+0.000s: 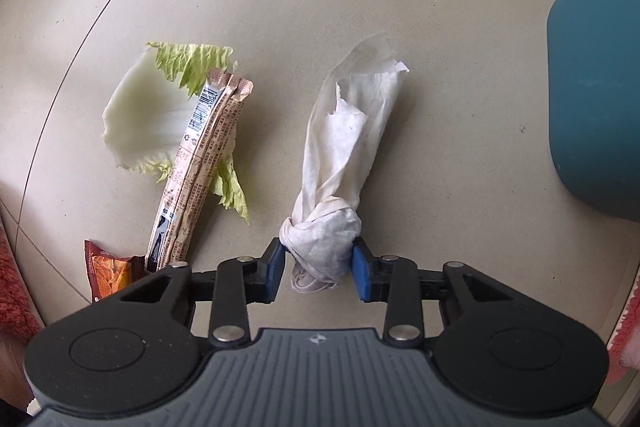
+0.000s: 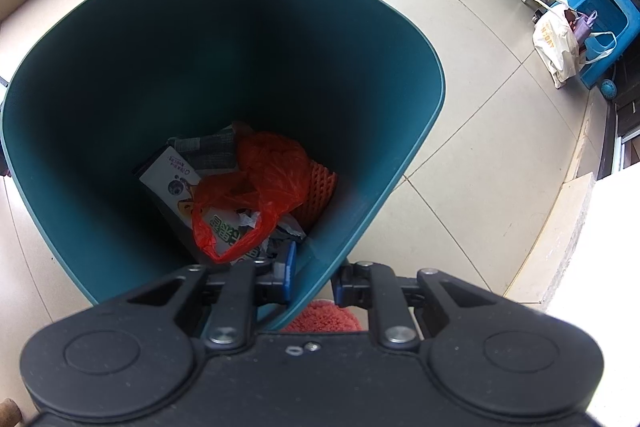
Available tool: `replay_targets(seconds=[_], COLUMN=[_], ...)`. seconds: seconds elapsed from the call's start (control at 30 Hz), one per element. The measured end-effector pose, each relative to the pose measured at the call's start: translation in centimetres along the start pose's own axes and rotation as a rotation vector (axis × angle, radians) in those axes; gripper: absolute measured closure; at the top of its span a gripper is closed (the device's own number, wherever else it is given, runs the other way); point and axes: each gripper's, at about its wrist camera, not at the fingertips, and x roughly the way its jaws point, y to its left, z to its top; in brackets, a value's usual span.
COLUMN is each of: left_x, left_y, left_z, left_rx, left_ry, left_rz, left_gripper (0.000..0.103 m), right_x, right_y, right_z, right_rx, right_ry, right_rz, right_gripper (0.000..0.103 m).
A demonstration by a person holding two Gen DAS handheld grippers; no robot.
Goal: Collect trash
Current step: 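Carry the white tissue into the teal bin with the left gripper and release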
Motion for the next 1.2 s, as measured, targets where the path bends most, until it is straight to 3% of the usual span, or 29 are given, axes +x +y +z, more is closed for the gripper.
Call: replay_targets(seconds=[0.13,0.53,0.93,1.2], left_x=[-1.2,-8.5,-24.1,-30.2], left_y=[-0.2,-0.6,-5.0,-10.2], left_z=[-0.3,-0.3,0.3,0.7], left_rx=[0.000,0.031,0.119,0.218], left_ry=[-0.029,-0.109,-0.332,-0.426], left_rz=[0.013,0.003,-0.083,-0.155], left_gripper=[0.079,0.081,0.081,0.081], right_x=[-0.1,-0.2,-0.3,-0.3], right_y=[-0.1,0.0,0.0,0.0], right_z=[-0.1,-0.1,0.0,0.0], right_rx=[0.003,0.005,0.004,0.003], right_ry=[-0.002,-0.004,-0.004,-0.006], right_rz=[0.001,0.000,0.000,0.000], right_gripper=[0.086,0.086,0.086,0.086])
